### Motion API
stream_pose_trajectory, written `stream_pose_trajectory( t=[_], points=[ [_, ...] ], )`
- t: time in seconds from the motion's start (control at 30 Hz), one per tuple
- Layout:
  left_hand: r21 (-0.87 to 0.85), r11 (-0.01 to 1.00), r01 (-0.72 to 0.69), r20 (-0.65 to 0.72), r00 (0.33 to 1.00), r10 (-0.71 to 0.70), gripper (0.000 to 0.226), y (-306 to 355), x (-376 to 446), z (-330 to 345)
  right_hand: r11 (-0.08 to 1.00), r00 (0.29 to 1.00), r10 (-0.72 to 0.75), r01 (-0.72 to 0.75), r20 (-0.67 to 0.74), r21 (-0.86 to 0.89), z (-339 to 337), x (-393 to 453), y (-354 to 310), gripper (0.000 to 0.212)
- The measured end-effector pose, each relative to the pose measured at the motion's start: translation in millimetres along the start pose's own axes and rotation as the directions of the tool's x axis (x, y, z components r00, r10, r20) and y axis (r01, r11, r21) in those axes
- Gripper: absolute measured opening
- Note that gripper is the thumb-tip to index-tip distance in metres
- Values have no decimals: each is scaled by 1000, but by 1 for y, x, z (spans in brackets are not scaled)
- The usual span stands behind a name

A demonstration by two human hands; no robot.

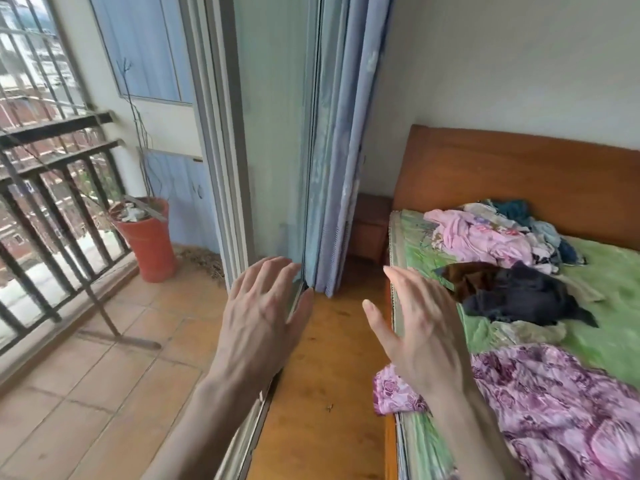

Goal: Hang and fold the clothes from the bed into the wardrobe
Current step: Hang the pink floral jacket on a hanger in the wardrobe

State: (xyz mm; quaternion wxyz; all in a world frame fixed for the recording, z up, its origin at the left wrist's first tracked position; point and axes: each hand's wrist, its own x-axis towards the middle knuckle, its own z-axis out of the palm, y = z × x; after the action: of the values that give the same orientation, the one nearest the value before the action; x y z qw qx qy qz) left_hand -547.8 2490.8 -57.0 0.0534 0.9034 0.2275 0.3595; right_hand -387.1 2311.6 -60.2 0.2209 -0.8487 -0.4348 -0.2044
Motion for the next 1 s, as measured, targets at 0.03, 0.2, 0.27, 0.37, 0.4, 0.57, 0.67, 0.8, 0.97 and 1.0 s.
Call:
stream_pose_trajectory(
  t=[0.03,0.2,0.27,0.37,0.4,0.57,0.67,0.8,0.97,1.0],
  points=[
    [-3,1000,-11,14,1000,11,47,-1,12,8,1000,1000,15,-15,-4,-6,5,8,7,64],
    [-47,996,-74,61,995,77,47,-3,73,55,995,995,95,-95,-18,-13,30,50,44,64],
    [-56,993,-103,85,991,108,47,-1,98,76,992,992,123,-124,-33,-13,39,67,61,64],
    [-70,986,-150,94,983,156,46,7,133,107,985,984,173,-173,-42,-9,52,88,86,63],
    [-77,983,-165,96,980,172,45,10,144,117,983,982,185,-185,-36,-13,56,94,95,64],
    [-145,964,-222,130,962,241,44,28,188,164,965,966,255,-257,-26,-56,67,115,135,63],
    [-192,941,-280,132,942,307,44,38,214,195,949,952,301,-305,-62,-74,70,128,158,60],
    [-272,895,-353,126,909,396,40,54,254,243,919,929,365,-371,-67,-134,80,147,192,61],
    [-387,815,-432,100,859,503,39,68,304,307,860,885,455,-466,-102,-209,97,177,229,64],
    [-407,797,-447,100,845,525,38,71,315,319,842,870,480,-493,-111,-220,101,183,236,65]
  ],
)
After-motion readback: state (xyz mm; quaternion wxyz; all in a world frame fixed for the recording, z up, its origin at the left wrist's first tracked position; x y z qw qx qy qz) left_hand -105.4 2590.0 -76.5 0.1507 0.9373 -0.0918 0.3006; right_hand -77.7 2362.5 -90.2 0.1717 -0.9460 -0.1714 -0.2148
